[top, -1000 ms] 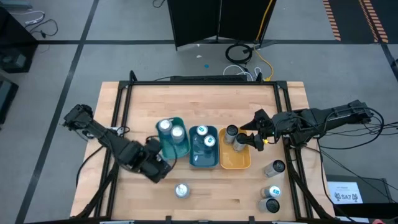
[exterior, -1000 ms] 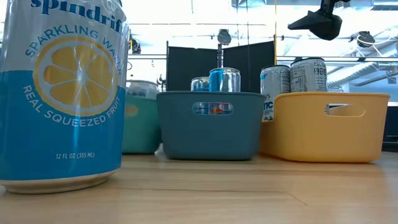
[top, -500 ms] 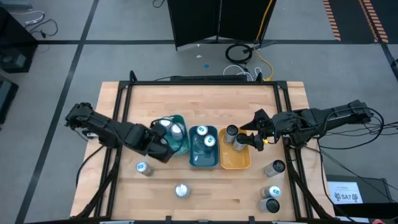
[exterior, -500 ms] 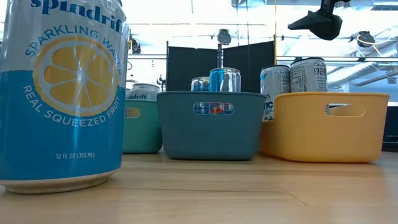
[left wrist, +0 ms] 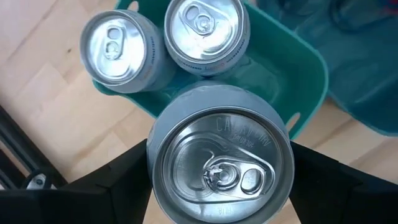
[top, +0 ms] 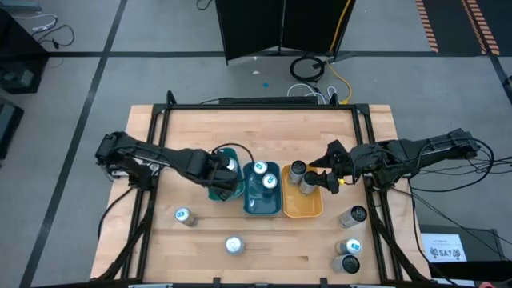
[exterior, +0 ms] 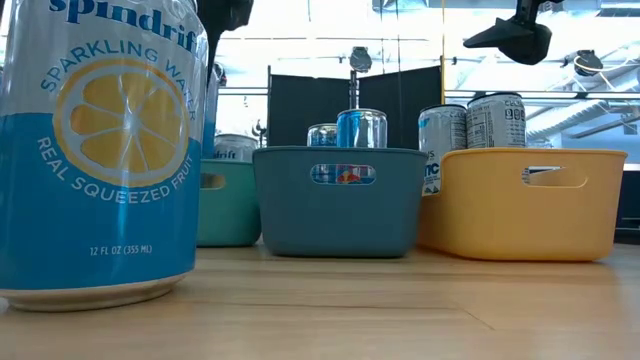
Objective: Sort soda cans
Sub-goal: Put the blue-white soda can into the green bin
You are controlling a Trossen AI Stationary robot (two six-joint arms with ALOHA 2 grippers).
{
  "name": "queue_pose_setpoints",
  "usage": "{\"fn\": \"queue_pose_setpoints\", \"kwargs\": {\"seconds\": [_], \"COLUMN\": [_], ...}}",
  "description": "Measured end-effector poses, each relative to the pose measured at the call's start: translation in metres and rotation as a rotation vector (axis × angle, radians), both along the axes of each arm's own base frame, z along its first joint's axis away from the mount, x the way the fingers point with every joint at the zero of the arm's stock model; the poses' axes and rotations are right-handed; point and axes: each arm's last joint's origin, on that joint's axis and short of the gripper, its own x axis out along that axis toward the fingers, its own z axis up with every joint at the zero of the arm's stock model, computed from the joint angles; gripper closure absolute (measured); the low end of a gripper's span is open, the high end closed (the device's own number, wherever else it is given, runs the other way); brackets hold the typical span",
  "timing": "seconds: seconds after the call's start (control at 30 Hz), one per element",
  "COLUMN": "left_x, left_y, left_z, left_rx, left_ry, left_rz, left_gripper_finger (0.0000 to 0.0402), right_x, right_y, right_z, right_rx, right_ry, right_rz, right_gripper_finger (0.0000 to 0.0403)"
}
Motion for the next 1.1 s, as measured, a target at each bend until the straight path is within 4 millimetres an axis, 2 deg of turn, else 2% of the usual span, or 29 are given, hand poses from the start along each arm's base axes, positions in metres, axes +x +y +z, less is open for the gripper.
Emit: {"fn": "queue_pose_setpoints", "kwargs": {"seconds": [0.17,0.33,0.43,0.53,0.7,0.93,1.1], "left_x": [0.008,0.001,-0.004,0.000,-0.006,-0.006,-0.006], "left_y": [0.000,0.001,0.001,0.003,0.011,0.017,0.018], "left_z": [-0.015,-0.042,-0.049,-0.056,-0.070,-0.075,-0.076], "left_rx": [0.011,0.025,0.001,-0.048,-0.058,-0.068,-0.065], "left_ry": [0.050,0.075,0.029,-0.043,0.000,-0.005,-0.001], "left_rz": [-0.011,0.035,0.041,0.048,0.075,0.092,0.096], "left_gripper_finger": [0.0097,0.0097,0.0097,0.0097,0.0097,0.0096,0.0060], "right_x": [0.000,0.000,0.000,0.000,0.000,0.000,0.000], "right_y": [0.000,0.000,0.000,0.000,0.000,0.000,0.000], "right_z": [0.000,0.000,0.000,0.000,0.000,0.000,0.000], "right_rx": [0.002,0.005,0.011,0.011,0.012,0.019,0.026], "right_ry": [0.000,0.000,-0.001,-0.001,-0.001,0.000,0.000], "right_rz": [-0.001,-0.002,-0.005,-0.005,-0.005,-0.008,-0.011], "right_gripper_finger": [0.0039,0.0039,0.0039,0.0039,0.0039,0.0039,0.0039]}}
